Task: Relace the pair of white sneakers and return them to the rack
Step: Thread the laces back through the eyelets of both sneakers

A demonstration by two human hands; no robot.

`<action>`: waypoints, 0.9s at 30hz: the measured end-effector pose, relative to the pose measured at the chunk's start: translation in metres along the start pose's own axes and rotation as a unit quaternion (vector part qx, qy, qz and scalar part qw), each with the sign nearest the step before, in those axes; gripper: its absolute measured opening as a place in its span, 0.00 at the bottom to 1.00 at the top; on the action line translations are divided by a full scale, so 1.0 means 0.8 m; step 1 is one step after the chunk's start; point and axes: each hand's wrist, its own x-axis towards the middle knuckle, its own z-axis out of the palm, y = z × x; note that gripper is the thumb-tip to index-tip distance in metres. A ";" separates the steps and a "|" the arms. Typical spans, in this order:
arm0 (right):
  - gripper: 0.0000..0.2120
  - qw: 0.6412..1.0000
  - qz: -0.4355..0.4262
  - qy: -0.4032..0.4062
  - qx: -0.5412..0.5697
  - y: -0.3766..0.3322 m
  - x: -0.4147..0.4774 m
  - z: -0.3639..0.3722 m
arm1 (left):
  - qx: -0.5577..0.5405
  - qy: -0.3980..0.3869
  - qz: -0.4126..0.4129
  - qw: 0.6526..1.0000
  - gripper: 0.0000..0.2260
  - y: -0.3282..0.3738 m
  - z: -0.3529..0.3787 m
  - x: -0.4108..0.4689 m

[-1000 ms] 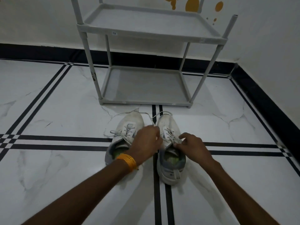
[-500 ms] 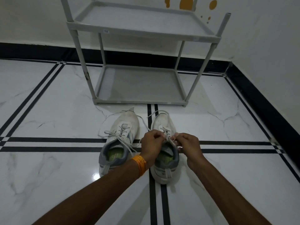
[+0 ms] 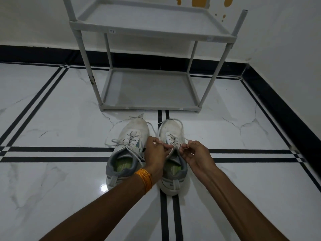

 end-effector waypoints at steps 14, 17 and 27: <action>0.09 0.931 -0.182 -0.077 -0.307 -0.057 -0.021 0.026 | 0.063 -0.184 0.254 0.947 0.12 0.119 -0.005 -0.022; 0.08 0.878 -0.178 -0.141 -0.422 -0.062 -0.026 0.053 | 0.169 -0.234 0.351 0.891 0.10 0.139 0.010 -0.027; 0.17 0.822 -0.263 -0.098 -0.495 -0.084 -0.037 0.054 | 0.357 -0.253 0.308 0.845 0.20 0.122 -0.006 -0.013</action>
